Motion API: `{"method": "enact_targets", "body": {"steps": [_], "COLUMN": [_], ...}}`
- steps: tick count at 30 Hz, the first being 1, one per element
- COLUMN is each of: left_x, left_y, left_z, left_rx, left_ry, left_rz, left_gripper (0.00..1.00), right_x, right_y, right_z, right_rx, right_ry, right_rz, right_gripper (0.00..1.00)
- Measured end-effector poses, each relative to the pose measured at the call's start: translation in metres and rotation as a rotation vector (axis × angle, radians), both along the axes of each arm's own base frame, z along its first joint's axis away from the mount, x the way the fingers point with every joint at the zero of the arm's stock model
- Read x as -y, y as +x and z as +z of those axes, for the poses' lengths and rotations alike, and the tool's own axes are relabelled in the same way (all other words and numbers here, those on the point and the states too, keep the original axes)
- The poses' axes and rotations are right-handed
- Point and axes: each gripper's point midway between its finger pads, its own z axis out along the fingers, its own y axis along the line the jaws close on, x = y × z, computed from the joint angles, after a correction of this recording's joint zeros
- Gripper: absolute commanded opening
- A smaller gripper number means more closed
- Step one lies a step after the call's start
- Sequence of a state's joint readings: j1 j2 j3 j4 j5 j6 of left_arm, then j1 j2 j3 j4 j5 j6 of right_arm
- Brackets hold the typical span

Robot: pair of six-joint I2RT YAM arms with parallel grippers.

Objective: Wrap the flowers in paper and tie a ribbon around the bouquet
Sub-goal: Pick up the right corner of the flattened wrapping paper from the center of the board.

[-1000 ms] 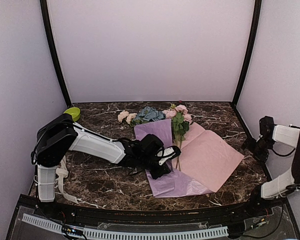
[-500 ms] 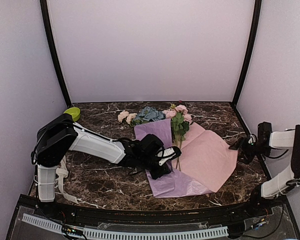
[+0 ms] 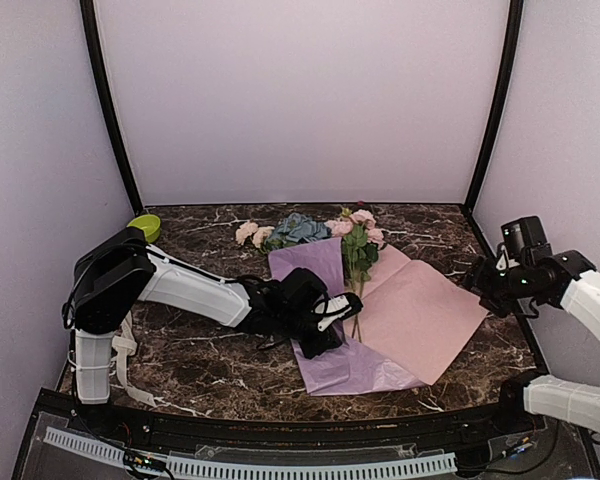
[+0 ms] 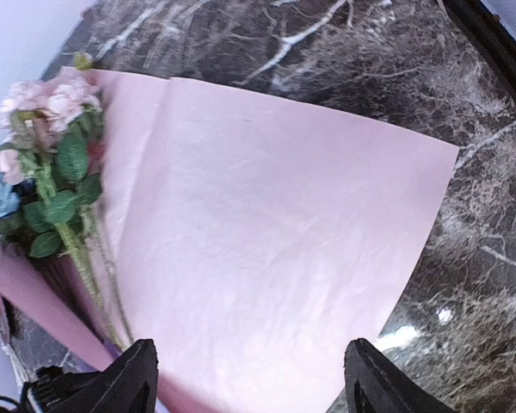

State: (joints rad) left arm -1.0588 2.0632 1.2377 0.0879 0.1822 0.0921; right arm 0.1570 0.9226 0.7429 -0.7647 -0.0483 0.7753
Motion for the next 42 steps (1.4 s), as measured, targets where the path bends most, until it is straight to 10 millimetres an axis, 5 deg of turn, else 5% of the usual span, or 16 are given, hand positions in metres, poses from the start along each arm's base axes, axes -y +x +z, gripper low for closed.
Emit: {"method": "enact_targets", "body": {"steps": [3, 9, 16, 27, 34, 42], "left_x": [0.0, 0.0, 0.001, 0.006, 0.007, 0.009], "left_y": [0.0, 0.0, 0.0, -0.001, -0.001, -0.001], "left_z": [0.0, 0.0, 0.0, 0.0, 0.0, 0.0], "left_rx": [0.001, 0.005, 0.01, 0.008, 0.006, 0.004], "left_ry": [0.0, 0.001, 0.007, 0.001, 0.001, 0.004], "left_rz": [-0.002, -0.007, -0.017, -0.041, -0.047, -0.053], "left_gripper": [0.13, 0.13, 0.13, 0.13, 0.13, 0.12], "right_x": [-0.024, -0.099, -0.142, -0.148, -0.147, -0.129], "right_y": [-0.022, -0.078, -0.115, -0.127, -0.135, -0.146], "right_z": [0.013, -0.022, -0.056, -0.097, -0.095, -0.117], "right_rx": [0.019, -0.208, -0.41, -0.529, -0.574, -0.59], "right_ry": [0.048, 0.156, 0.234, 0.224, 0.204, 0.158], "right_rz": [-0.007, 0.004, -0.152, -0.351, -0.368, -0.387], "right_gripper": [0.7, 0.65, 0.53, 0.58, 0.57, 0.56]}}
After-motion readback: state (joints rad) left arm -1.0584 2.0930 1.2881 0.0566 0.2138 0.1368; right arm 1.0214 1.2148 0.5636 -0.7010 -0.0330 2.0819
